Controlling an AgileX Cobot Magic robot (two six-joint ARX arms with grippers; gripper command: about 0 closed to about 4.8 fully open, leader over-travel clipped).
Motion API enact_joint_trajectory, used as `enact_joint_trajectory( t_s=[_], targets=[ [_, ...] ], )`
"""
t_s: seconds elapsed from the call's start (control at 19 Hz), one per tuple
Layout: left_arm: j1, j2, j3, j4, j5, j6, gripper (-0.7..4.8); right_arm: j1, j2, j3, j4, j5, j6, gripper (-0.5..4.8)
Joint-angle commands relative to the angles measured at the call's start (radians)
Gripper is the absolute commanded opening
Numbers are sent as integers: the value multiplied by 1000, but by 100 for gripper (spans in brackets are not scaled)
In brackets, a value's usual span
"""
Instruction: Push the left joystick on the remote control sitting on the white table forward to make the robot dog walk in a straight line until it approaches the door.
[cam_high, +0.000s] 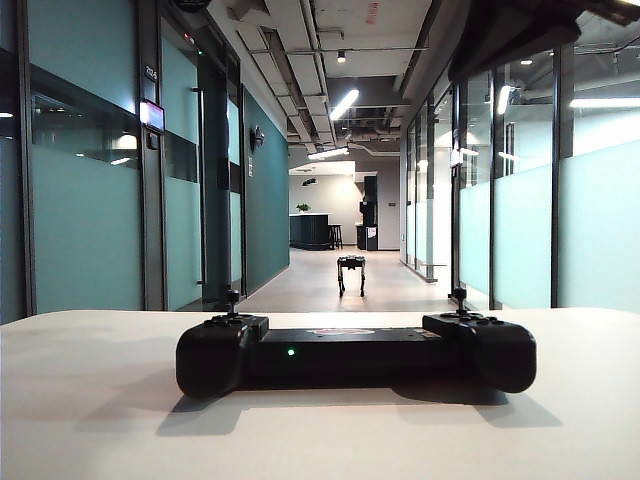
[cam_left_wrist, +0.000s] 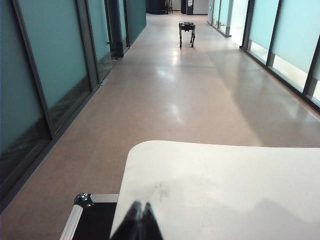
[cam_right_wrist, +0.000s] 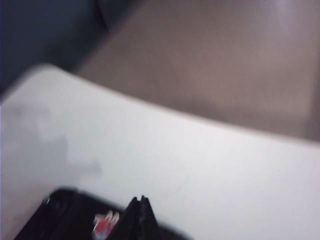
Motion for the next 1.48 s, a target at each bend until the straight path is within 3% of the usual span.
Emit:
enact_joint_trajectory(
  t_s=[0.05, 0.16, 0.32, 0.58, 1.05, 1.37, 1.48],
  targets=[
    [1, 0, 3, 11, -3, 0, -5, -42, -89, -90, 137, 5, -72, -1],
    [1, 0, 3, 11, -3, 0, -5, -80, -153, -142, 137, 4, -180, -1],
    [1, 0, 3, 11, -2, 1, -5, -159, -249, -211, 137, 2, -247, -1],
    [1, 0, 3, 11, -3, 1, -5, -315, -488, -391, 195, 2, -247, -1],
    [1, 0, 3, 11, 1, 0, -5, -502, -839, -653, 242, 2, -246, -1],
    [1, 0, 3, 11, 2, 0, -5, -566, -996, -777, 274, -2, -246, -1],
    [1, 0, 3, 11, 1, 1, -5, -586, -996, -797, 304, -64, -244, -1]
  ],
)
